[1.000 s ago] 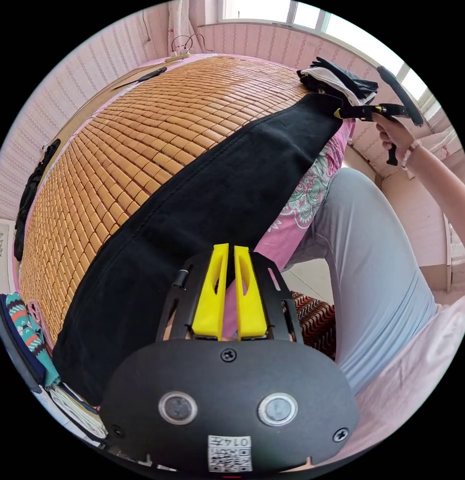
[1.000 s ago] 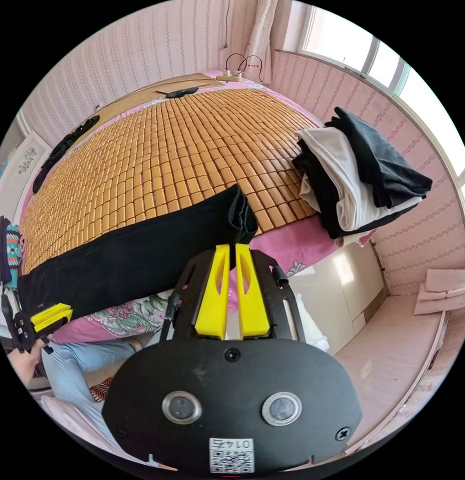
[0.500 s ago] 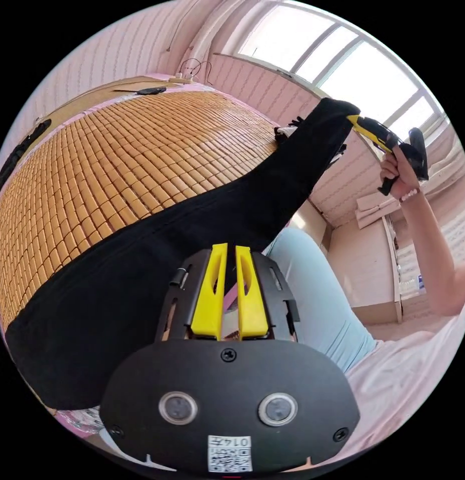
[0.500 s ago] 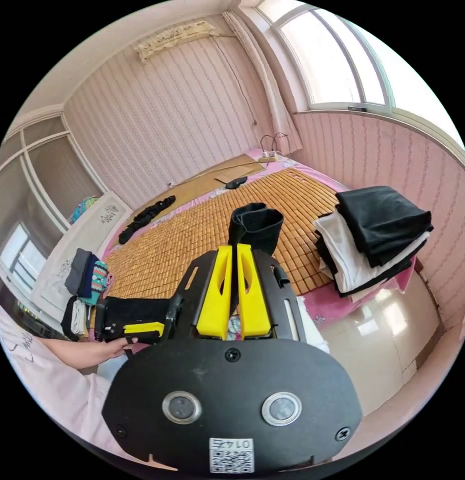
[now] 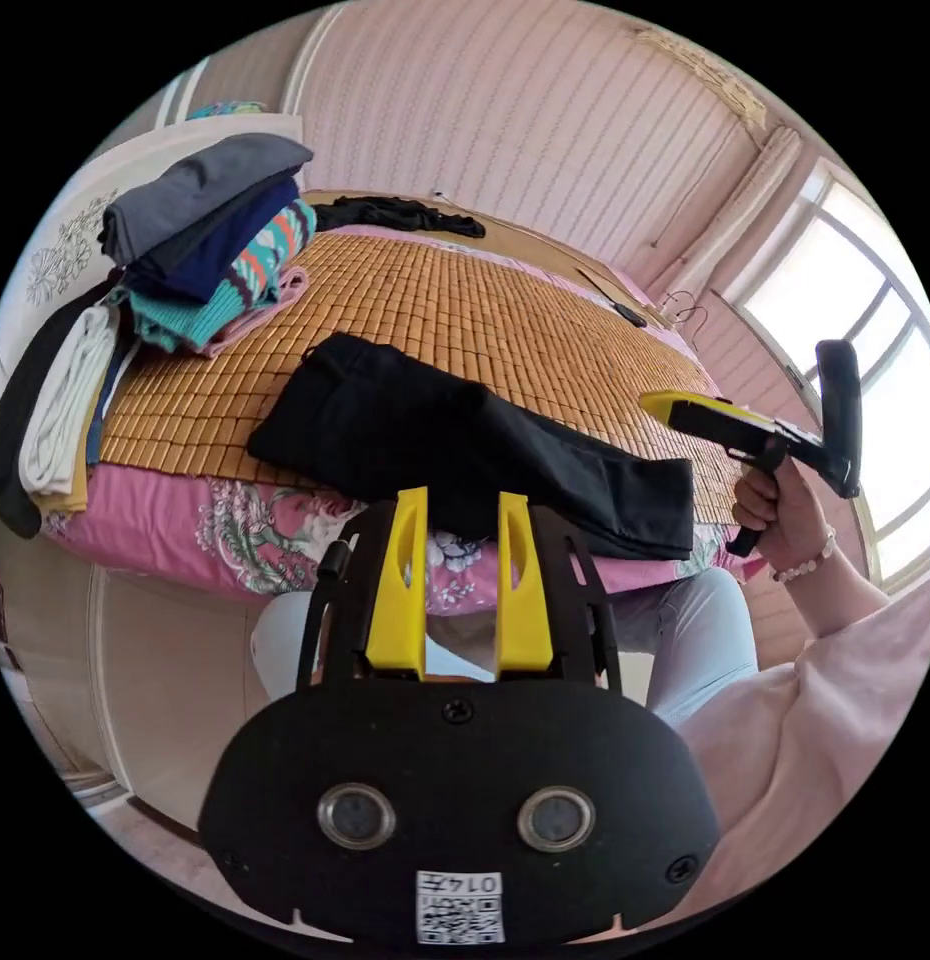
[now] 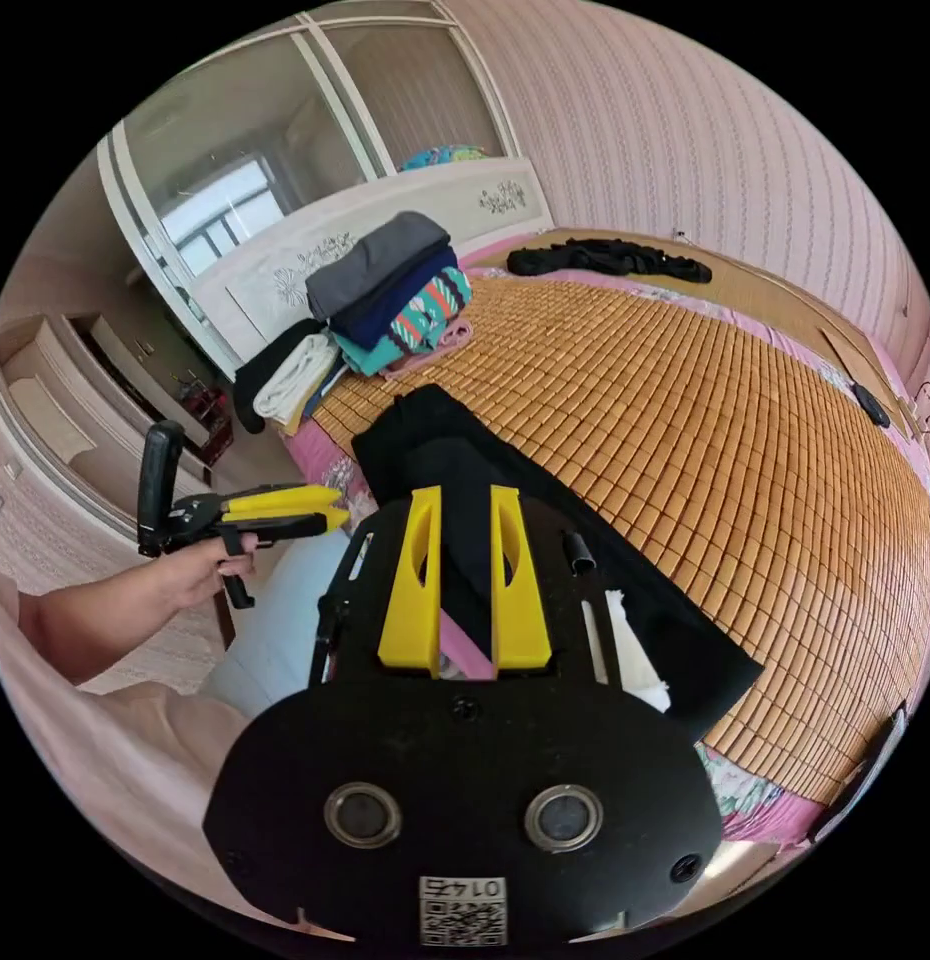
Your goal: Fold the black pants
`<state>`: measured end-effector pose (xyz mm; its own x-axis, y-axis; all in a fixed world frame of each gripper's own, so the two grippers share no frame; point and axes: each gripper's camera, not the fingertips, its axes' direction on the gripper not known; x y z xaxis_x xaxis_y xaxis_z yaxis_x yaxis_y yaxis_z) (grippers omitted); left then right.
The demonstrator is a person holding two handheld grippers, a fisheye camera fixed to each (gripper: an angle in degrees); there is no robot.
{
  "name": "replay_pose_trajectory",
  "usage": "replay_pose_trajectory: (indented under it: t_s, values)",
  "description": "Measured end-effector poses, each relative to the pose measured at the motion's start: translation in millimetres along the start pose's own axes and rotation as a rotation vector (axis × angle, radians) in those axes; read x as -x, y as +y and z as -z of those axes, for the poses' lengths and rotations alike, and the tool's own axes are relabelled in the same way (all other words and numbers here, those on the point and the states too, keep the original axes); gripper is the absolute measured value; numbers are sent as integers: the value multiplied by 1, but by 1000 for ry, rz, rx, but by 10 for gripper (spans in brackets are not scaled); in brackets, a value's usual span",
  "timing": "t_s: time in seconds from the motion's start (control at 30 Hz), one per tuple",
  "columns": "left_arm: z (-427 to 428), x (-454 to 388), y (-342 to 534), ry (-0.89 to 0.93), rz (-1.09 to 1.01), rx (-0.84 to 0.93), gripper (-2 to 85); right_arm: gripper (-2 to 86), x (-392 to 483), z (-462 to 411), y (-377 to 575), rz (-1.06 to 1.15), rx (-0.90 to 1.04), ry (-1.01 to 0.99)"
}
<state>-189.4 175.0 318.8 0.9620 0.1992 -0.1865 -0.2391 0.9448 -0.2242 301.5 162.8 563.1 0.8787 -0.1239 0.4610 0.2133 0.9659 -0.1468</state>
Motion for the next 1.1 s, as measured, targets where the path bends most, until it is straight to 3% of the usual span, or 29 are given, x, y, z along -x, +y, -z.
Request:
replay_pose_trajectory:
  t_s: [0.13,0.33,0.53,0.67,0.77,1.1]
  values:
    - [10,53,16,-3,145,16,105,89,7,-36,-3,18,144,-15]
    - [-6,54,-11,93,107,21,102,103,18,-68,-28,33,239,94]
    - [-33,53,-33,-46,115,76,119,133,40,-122,-64,111,404,114]
    - [-42,43,-33,-110,4,159,93,111,44,-166,-85,86,515,110]
    - [-36,43,-30,-81,-21,151,46,102,49,-184,-105,78,546,144]
    - [-2,39,-23,-36,-24,92,34,89,66,-209,-159,82,551,110]
